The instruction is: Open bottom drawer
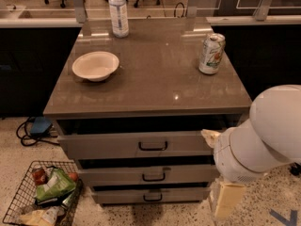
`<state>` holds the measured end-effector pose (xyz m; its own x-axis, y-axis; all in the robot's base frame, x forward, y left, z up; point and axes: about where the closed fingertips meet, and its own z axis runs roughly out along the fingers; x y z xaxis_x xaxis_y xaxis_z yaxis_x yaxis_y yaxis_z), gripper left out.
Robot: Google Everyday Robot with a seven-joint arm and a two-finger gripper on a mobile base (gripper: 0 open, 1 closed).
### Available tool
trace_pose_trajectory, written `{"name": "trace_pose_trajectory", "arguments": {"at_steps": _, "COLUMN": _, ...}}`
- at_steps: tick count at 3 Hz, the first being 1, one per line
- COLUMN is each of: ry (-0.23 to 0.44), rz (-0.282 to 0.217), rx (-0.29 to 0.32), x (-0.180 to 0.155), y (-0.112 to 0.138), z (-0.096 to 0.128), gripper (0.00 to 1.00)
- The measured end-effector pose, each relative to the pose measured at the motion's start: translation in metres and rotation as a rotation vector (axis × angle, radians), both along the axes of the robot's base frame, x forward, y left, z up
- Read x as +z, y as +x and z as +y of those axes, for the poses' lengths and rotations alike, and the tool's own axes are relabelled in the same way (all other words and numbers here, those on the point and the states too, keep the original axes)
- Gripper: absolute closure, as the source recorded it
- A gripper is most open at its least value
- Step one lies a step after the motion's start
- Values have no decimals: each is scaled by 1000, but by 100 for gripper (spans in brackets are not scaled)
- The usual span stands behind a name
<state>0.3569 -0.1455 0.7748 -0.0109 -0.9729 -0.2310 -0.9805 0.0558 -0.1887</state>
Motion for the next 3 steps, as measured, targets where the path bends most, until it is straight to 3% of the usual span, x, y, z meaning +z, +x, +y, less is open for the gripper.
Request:
{"name": "trace_pose_trajectory", "arguments": {"at_steps": 1, "ry": -18, "rz": 18, "rx": 18, "x": -41, "y": 14, "z": 10, "gripper": 0}}
{"name": "trace_pose_trajectory", "arguments": {"at_steps": 2, "ry": -71, "rz": 54, "rx": 40, "x": -99, "y": 12, "z": 19, "gripper": 0}}
{"name": "trace_pose_trajectory", "arguments": {"at_steps": 3, "ry": -156, "rz": 108, "rx": 94, "x": -189, "y": -9, "z": 34, "gripper": 0}}
